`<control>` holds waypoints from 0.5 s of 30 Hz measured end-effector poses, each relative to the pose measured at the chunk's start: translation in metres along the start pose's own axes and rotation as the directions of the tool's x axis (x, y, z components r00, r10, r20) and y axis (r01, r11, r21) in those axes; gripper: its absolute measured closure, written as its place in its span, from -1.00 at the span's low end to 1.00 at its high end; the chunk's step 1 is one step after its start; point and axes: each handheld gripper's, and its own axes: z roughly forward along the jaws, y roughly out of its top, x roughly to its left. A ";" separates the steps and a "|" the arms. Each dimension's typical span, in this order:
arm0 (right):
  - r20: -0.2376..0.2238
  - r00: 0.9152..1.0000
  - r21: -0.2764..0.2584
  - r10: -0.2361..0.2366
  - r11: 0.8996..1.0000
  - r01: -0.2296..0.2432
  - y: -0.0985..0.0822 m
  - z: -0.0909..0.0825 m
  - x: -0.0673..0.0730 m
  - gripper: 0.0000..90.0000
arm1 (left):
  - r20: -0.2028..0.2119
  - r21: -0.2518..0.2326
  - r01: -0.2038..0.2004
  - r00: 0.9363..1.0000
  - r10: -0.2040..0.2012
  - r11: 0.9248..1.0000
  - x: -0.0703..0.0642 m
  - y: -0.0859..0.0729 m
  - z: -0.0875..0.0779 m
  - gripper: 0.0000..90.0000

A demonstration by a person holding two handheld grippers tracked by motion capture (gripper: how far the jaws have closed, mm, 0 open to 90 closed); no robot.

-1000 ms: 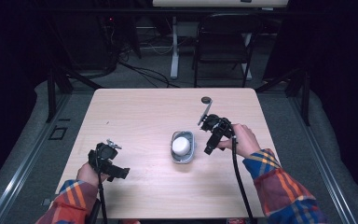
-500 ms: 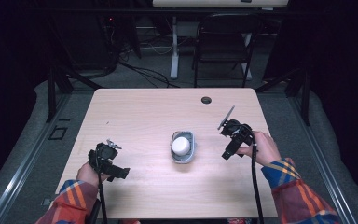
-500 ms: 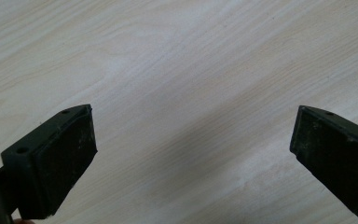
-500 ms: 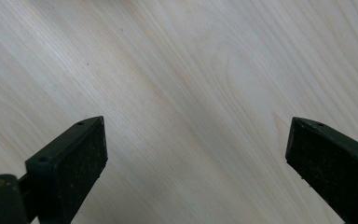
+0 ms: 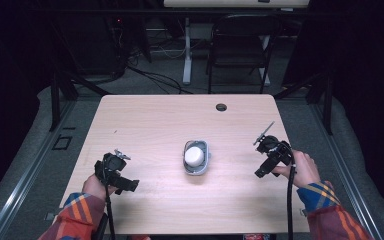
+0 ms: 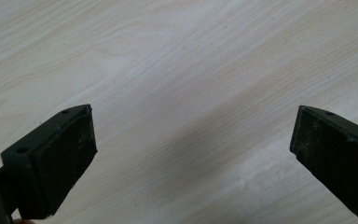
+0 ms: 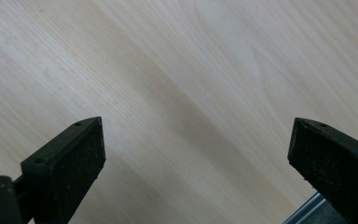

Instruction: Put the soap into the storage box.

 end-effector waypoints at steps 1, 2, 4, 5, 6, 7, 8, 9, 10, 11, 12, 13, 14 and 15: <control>0.001 1.000 0.002 0.004 1.000 -0.004 -0.003 0.001 -0.001 -0.92 | -0.001 0.002 -0.001 1.000 0.001 1.000 0.000 0.000 0.000 -0.99; 0.007 1.000 0.007 0.006 1.000 -0.006 -0.006 0.002 -0.003 -0.92 | 0.000 0.003 -0.002 1.000 0.002 1.000 0.000 0.000 0.000 -0.99; 0.006 0.999 -0.006 0.033 0.999 -0.033 -0.013 0.006 -0.004 -0.92 | 0.001 0.000 -0.001 1.000 0.001 1.000 0.000 0.000 0.000 -0.99; 0.006 1.000 0.012 0.025 1.000 -0.025 -0.016 0.006 -0.006 -0.92 | 0.001 0.000 0.000 1.000 0.000 1.000 0.000 0.000 0.000 -0.99; 0.006 0.999 0.006 0.040 0.999 -0.040 -0.022 0.008 -0.007 -0.92 | 0.001 0.001 0.000 1.000 0.000 1.000 0.000 0.000 0.000 -0.99; 0.006 0.999 0.031 0.032 0.999 -0.032 -0.024 0.007 -0.009 -0.92 | 0.001 0.001 -0.001 1.000 0.001 1.000 0.000 0.000 0.000 -0.99; -0.004 0.997 0.005 0.076 0.997 -0.076 -0.032 0.012 -0.010 -0.92 | 0.001 0.002 -0.002 1.000 0.002 1.000 0.000 0.000 0.000 -0.99; -0.003 0.997 0.015 0.078 0.997 -0.078 -0.035 0.013 -0.012 -0.92 | 0.002 0.003 -0.002 1.000 0.002 1.000 0.000 0.000 0.000 -0.99; -0.003 0.996 0.015 0.093 0.996 -0.093 -0.039 0.015 -0.013 -0.92 | 0.003 0.004 -0.003 1.000 0.003 1.000 0.000 0.000 0.000 -0.99; -0.009 0.995 0.031 0.095 0.995 -0.095 -0.043 0.016 -0.015 -0.92 | 0.005 0.005 -0.005 1.000 0.005 1.000 0.000 0.000 0.001 -0.99; -0.002 0.993 0.020 0.114 0.993 -0.114 -0.048 0.020 -0.015 -0.92 | 0.004 0.005 -0.007 1.000 0.007 1.000 0.000 0.000 0.001 -0.99; -0.001 0.992 0.025 0.130 0.991 -0.130 -0.056 0.024 -0.016 -0.92 | 0.004 0.004 -0.005 1.000 0.005 1.000 0.000 0.000 0.001 -0.99; -0.001 0.992 0.025 0.130 0.991 -0.130 -0.056 0.024 -0.016 -0.92 | 0.004 0.005 -0.005 1.000 0.005 1.000 0.000 0.000 0.001 -0.99; -0.003 0.993 0.048 0.120 0.992 -0.119 -0.058 0.025 -0.017 -0.91 | 0.004 0.004 -0.005 1.000 0.005 1.000 0.000 0.000 0.001 -0.99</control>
